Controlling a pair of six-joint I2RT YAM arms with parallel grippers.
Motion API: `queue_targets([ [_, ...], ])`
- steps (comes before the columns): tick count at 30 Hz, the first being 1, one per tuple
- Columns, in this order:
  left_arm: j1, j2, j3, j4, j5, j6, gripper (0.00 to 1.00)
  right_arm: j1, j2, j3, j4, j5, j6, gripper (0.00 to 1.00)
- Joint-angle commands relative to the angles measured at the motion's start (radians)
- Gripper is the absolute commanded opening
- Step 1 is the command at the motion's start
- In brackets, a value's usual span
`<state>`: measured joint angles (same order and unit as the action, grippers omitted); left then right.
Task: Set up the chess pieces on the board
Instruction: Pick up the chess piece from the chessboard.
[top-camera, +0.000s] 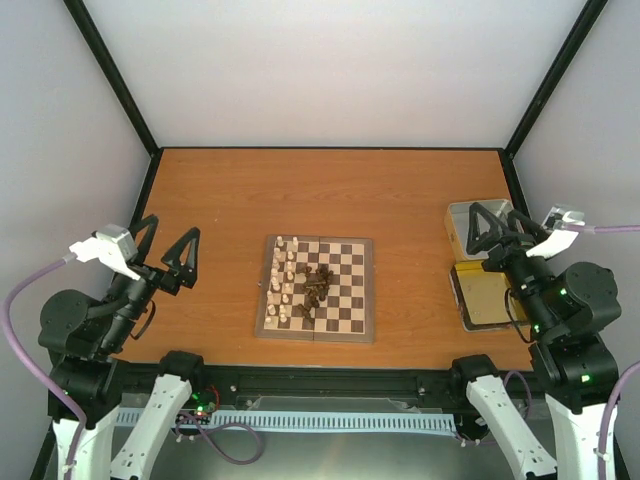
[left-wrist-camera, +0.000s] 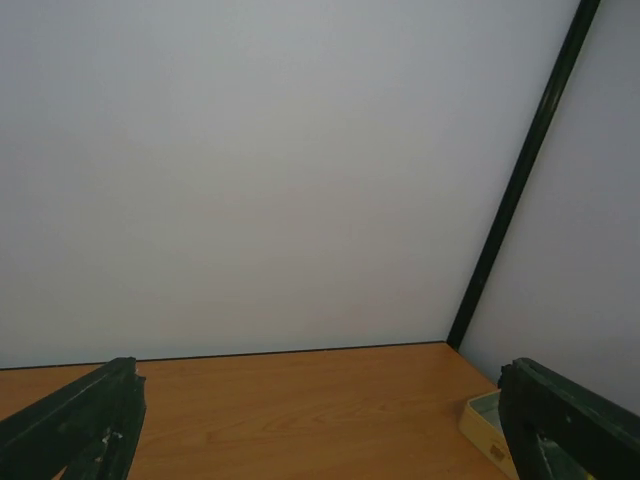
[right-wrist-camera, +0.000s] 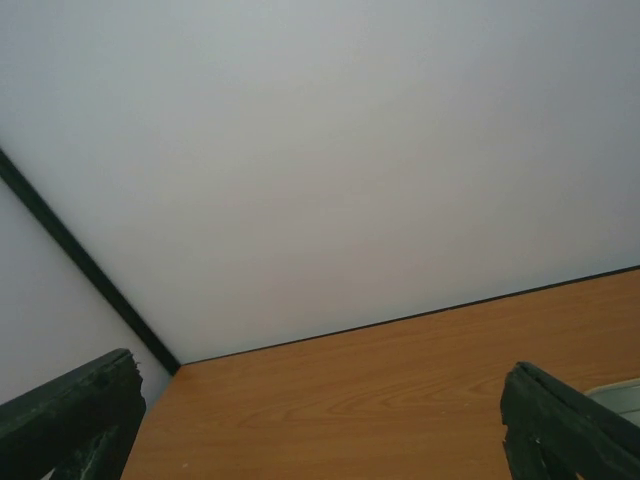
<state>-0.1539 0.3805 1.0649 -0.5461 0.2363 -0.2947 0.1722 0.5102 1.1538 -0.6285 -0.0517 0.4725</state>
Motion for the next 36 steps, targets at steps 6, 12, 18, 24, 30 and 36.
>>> queue_targets([
  [6, 0.033, -0.026, -0.106, 0.16, 0.214, -0.051, 0.99, -0.089, 0.005, -0.088, 0.097, -0.344, 0.071, 1.0],
  [12, 0.038, -0.06, -0.209, 0.228, 0.274, -0.053, 1.0, -0.104, 0.072, -0.088, 0.03, -0.481, -0.001, 1.0],
  [18, 0.042, -0.097, -0.304, 0.349, 0.303, -0.07, 1.0, -0.107, 0.192, -0.137, 0.064, -0.639, -0.004, 0.91],
  [24, 0.042, -0.111, -0.375, 0.448, 0.118, -0.067, 1.0, 0.005, 0.351, -0.212, 0.13, -0.525, 0.054, 0.78],
  [30, 0.043, -0.081, -0.424, 0.553, 0.063, -0.044, 1.0, 0.257, 0.519, -0.244, 0.173, -0.277, 0.087, 0.74],
  [36, 0.043, -0.038, -0.421, 0.535, 0.055, -0.014, 1.0, 0.499, 0.765, -0.188, 0.136, -0.105, 0.096, 0.55],
])
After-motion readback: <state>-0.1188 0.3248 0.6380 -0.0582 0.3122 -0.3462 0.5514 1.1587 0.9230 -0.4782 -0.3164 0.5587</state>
